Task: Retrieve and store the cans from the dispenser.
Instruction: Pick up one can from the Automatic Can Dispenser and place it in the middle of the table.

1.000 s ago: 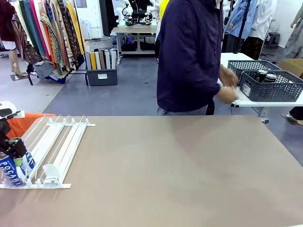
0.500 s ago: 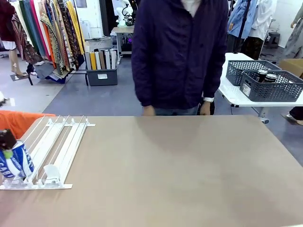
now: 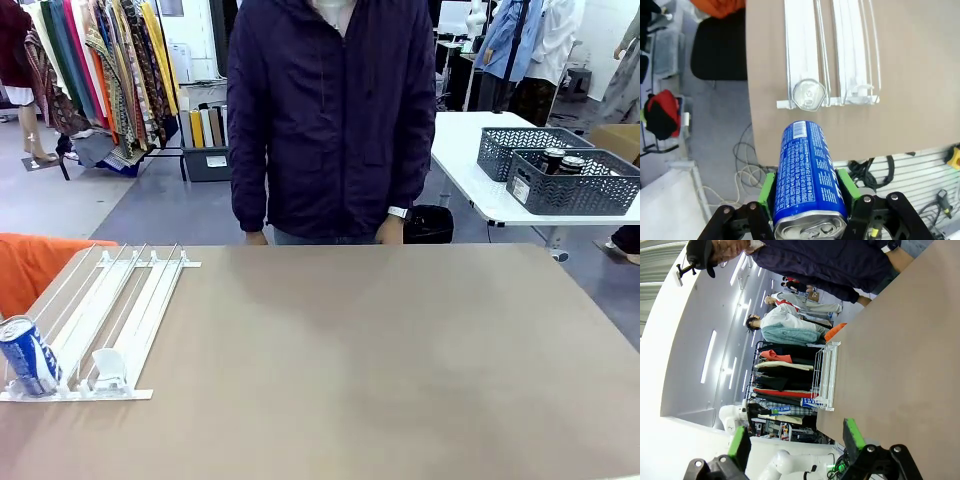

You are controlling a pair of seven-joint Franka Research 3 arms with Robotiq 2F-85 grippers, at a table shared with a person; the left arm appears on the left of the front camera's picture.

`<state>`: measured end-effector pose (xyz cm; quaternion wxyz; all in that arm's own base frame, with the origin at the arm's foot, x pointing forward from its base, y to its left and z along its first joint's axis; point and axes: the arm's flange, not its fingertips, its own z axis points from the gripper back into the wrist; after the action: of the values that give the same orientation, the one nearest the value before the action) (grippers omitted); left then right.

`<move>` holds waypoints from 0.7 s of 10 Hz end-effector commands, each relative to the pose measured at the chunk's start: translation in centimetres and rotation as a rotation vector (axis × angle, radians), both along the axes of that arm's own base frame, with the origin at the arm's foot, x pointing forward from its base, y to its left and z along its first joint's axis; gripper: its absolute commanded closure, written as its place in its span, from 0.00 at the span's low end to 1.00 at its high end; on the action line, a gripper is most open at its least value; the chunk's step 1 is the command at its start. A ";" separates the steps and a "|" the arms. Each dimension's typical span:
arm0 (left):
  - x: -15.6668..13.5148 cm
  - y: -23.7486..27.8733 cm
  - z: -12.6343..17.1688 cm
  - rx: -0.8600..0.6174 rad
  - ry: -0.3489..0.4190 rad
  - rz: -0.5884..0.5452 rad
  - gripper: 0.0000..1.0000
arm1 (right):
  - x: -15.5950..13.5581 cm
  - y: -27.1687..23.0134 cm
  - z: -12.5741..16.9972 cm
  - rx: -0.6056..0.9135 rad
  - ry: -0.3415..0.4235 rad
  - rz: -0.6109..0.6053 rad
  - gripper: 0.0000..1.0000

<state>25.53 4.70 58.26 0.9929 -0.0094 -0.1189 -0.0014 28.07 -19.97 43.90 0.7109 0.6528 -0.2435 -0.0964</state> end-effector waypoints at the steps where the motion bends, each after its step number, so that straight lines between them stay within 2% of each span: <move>1: 0.2 0.3 1.8 -0.027 -0.074 0.031 1.00 | -0.1 0.0 0.2 -0.006 -0.015 0.009 0.00; 2: 0.1 0.6 1.9 -0.092 -0.111 0.025 1.00 | -0.1 0.0 0.2 -0.006 -0.015 0.009 0.00; 3: -0.2 0.2 1.6 -0.004 -0.036 0.011 1.00 | -0.1 0.0 0.2 -0.006 -0.015 0.009 0.00; 7: -0.2 0.2 1.6 -0.004 -0.036 0.011 1.00 | -0.1 0.0 0.2 -0.006 -0.015 0.009 0.00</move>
<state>25.49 4.94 59.36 0.9907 -0.0204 -0.1346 0.0046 28.07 -19.97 43.90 0.7109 0.6528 -0.2435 -0.0963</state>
